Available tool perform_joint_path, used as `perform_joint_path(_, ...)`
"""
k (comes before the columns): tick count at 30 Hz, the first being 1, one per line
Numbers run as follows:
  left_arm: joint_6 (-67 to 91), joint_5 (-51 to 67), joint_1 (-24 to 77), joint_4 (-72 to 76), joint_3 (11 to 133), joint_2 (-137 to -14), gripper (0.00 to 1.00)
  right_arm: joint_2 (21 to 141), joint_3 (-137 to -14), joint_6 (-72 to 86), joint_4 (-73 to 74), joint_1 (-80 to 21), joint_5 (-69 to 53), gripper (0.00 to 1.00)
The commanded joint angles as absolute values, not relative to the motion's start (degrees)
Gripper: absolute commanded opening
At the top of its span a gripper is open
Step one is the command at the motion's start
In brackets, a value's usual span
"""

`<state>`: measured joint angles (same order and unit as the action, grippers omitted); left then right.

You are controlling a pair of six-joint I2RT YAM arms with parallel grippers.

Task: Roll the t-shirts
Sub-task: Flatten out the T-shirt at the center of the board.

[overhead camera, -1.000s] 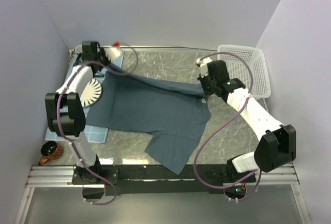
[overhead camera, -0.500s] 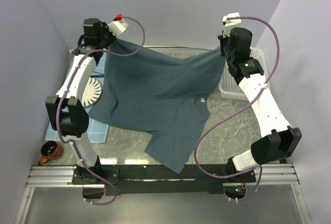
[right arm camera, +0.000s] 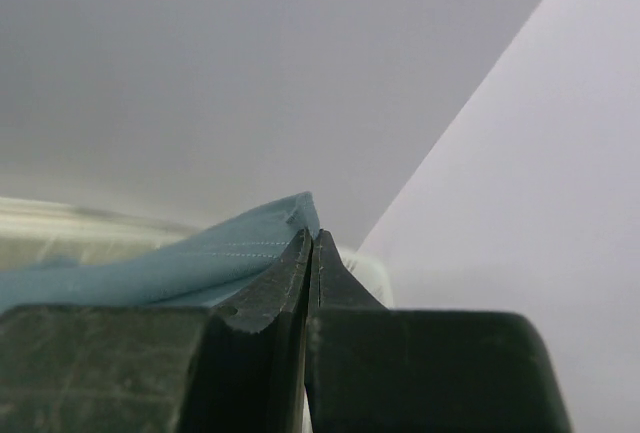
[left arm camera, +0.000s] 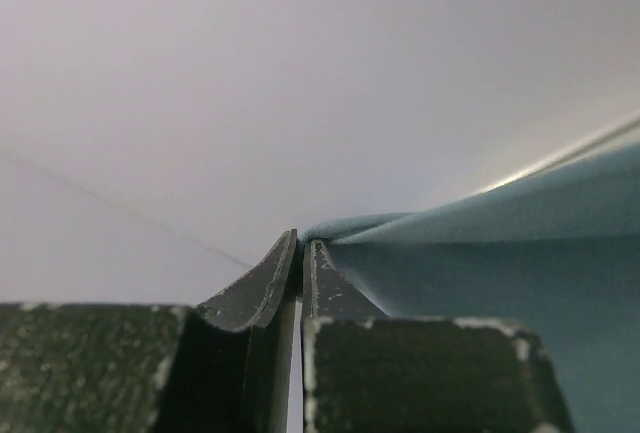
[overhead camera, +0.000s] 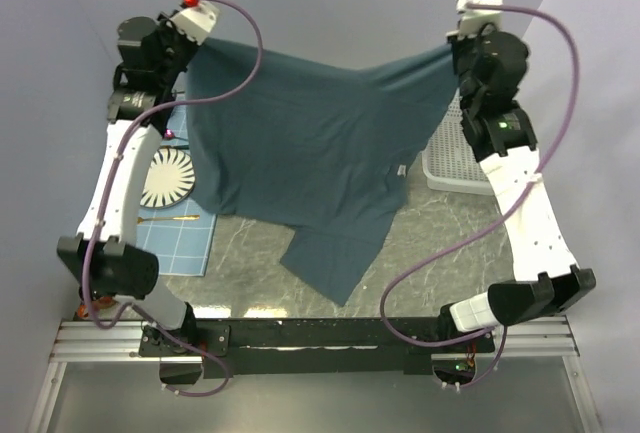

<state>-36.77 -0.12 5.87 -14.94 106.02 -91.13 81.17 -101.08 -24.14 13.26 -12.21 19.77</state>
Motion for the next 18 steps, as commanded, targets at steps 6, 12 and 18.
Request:
perform_joint_path(6,-31.81,-2.03,5.89,-14.50,105.92,-74.81,0.01,73.92,-108.38,-33.65,0.27,-11.43,19.69,0.00)
perform_joint_path(12,-34.28,-0.44,5.89,-12.13,100.82,-64.27,0.01,66.63,-104.32,-40.25,-5.45,-11.43,17.84,0.00)
perform_joint_path(18,-34.19,0.61,5.71,-12.39,100.29,-58.90,0.01,61.00,-108.36,-41.22,-1.33,-11.51,14.95,0.00)
